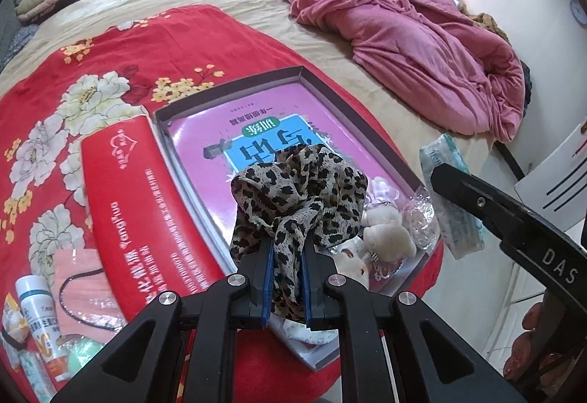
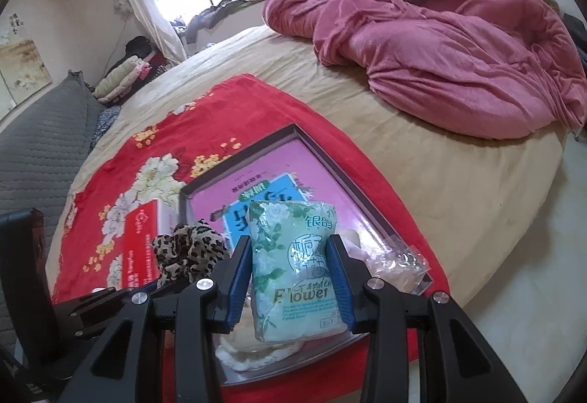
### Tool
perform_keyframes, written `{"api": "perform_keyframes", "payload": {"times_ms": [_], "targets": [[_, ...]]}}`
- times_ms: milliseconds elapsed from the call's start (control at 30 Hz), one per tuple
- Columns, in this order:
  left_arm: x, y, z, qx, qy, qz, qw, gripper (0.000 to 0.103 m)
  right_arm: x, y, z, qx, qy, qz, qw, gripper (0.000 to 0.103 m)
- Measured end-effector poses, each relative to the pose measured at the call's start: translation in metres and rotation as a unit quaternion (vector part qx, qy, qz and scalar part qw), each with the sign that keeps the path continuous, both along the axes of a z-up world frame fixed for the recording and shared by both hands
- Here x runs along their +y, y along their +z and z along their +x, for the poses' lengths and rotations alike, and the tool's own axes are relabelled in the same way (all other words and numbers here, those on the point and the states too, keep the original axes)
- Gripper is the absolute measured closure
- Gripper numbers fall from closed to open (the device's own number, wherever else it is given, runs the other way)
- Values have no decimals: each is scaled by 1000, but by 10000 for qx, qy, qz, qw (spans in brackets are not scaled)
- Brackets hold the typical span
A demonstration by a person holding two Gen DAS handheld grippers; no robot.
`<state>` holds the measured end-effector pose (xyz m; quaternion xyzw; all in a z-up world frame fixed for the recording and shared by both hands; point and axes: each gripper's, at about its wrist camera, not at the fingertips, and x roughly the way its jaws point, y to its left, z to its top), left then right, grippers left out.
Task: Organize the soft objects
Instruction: 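Open the right tool to drop the tissue pack while the left tool releases the scrunchie into the box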
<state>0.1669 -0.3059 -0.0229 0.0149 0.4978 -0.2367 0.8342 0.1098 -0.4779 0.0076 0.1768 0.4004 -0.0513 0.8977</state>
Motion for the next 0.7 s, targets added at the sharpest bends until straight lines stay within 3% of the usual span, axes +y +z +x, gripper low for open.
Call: {"api": "perform_keyframes", "payload": {"times_ms": [233, 700], "targets": [[-10, -13, 5, 92, -58, 38, 9999, 91, -12, -22, 7, 225, -133, -41, 9996, 62], [-12, -28, 15, 219, -28, 50, 9997, 90, -11, -60, 33, 624, -247, -572, 9961, 61]]}}
